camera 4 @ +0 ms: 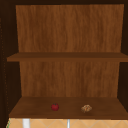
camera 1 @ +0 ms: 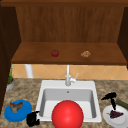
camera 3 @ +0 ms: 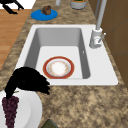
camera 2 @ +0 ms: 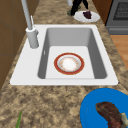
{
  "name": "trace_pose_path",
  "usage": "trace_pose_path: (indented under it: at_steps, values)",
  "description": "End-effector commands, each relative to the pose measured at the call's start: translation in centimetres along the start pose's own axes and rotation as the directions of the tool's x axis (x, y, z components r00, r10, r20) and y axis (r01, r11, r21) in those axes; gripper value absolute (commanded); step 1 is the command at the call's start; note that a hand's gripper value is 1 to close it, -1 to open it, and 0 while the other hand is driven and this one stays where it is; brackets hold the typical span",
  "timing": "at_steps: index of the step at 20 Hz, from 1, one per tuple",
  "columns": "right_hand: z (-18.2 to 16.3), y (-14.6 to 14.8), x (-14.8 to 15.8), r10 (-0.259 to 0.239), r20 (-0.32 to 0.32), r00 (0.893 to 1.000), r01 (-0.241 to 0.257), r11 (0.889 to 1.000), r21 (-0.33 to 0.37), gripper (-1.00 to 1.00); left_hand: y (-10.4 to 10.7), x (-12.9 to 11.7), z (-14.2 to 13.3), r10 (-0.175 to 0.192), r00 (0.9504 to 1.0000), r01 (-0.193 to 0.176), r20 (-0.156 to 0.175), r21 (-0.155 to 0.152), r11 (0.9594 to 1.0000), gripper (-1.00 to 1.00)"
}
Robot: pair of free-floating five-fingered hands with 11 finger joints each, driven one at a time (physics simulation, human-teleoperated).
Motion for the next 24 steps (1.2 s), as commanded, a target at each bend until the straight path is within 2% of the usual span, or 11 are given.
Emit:
trace_pose_path:
  at_steps: [1,5,9,12,15,18,19,22,24]
  values:
    - [1.5,1.7,-1.1,-0.022,0.048,0.999,0.024,0.999,-0.045,-1.0,0.0,0.0,0.0,0.0,1.0,0.0,0.0,0.0,1.0,0.0]
    - [2.2,3.6,-3.0,-0.051,0.08,0.995,0.055,0.998,-0.043,-1.0,0.0,0.0,0.0,0.0,1.0,0.0,0.0,0.0,1.0,0.0]
    - [3.1,6.1,-5.2,-0.055,0.089,0.995,0.06,0.997,-0.047,-1.0,0.0,0.0,0.0,0.0,1.0,0.0,0.0,0.0,1.0,0.0]
    - [2.5,8.0,-6.3,-0.055,0.092,0.994,0.066,0.99,-0.126,-1.0,0.0,0.0,0.0,0.0,1.0,0.0,0.0,0.0,1.0,0.0]
    - [1.4,8.6,-5.9,-0.106,0.063,0.992,0.115,0.979,-0.17,-1.0,0.0,0.0,0.0,0.0,1.0,0.0,0.0,0.0,1.0,0.0]
    - [0.7,10.4,-6.1,-0.108,-0.002,0.994,0.106,0.982,-0.155,-1.0,0.0,0.0,0.0,0.0,1.0,0.0,0.0,0.0,1.0,0.0]
    - [0.1,10.2,-6.0,-0.089,-0.013,0.996,0.086,0.986,-0.144,-1.0,0.0,0.0,0.0,0.0,1.0,0.0,0.0,0.0,1.0,0.0]
    - [-0.8,9.5,-7.0,-0.062,0.021,0.998,0.065,0.985,-0.158,-1.0,0.0,0.0,0.0,0.0,1.0,0.0,0.0,0.0,1.0,0.0]
    - [-0.8,10.9,-7.7,-0.048,0.019,0.999,0.051,0.983,-0.177,-1.0,0.0,0.0,0.0,0.0,1.0,0.0,0.0,0.0,1.0,0.0]
